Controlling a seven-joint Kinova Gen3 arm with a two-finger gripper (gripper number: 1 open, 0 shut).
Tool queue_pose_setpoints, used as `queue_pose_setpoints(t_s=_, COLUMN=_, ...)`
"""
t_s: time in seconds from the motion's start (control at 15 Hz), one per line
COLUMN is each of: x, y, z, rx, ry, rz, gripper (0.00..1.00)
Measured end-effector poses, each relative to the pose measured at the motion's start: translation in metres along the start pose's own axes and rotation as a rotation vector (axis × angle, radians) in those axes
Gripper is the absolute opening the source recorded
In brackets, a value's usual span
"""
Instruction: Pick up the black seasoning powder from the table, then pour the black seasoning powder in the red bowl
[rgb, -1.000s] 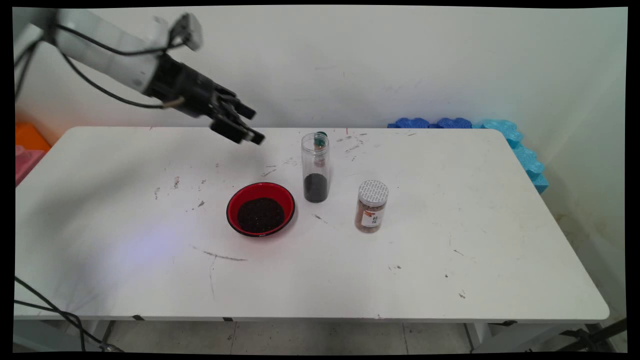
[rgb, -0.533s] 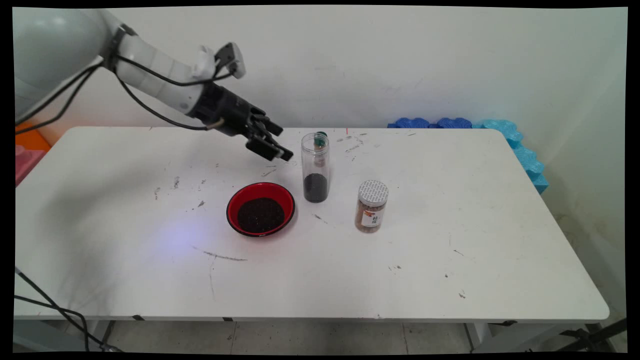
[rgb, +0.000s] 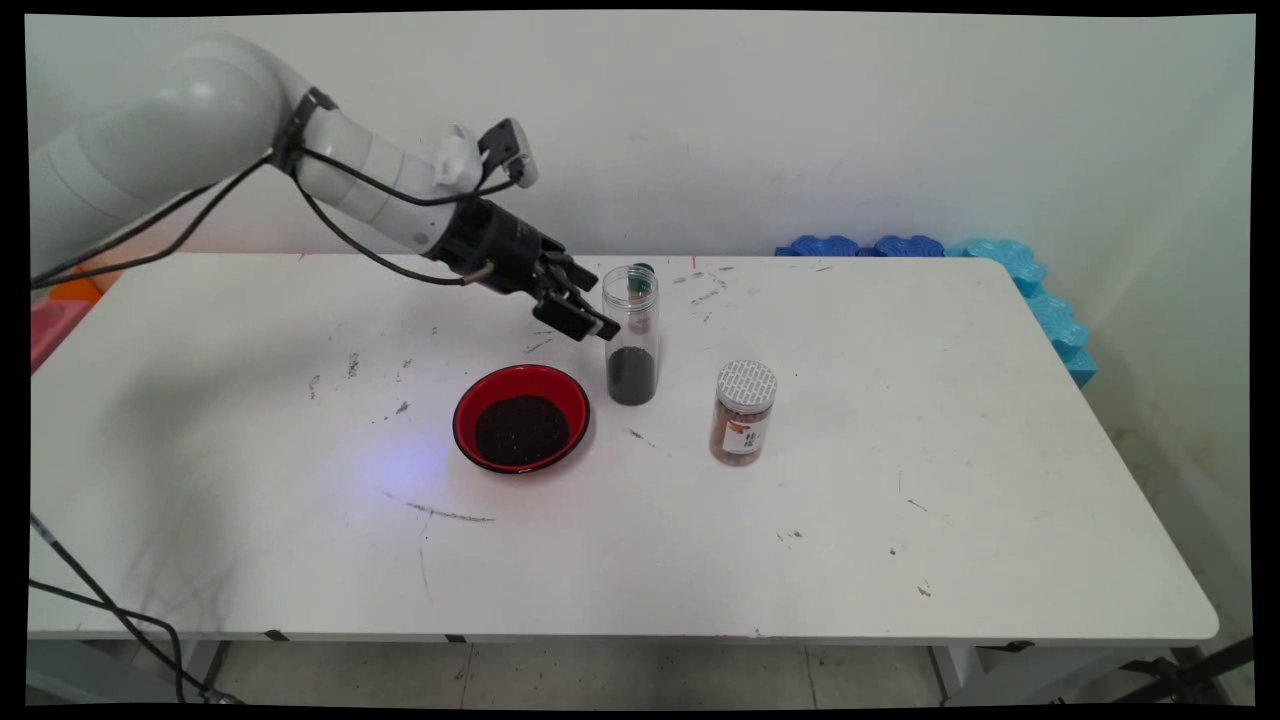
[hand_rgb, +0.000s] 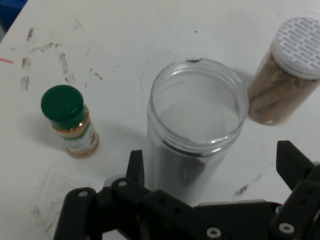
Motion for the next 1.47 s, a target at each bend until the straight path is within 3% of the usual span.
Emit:
queue_pose_setpoints(t_s=0.93, x=0.0, y=0.0, z=0.029, rx=0.005, ry=0.006, rz=-0.006, gripper=1.0)
queue_pose_setpoints(t_s=1.0, x=0.0, y=0.0, z=0.03, rx=0.008, ry=0.006, rz=-0.002, gripper=0.0)
queue_pose_setpoints(t_s=1.47, x=-0.002, y=-0.002, z=0.027, rx=0.03, ry=0.009, rz=0.022, gripper=0.0)
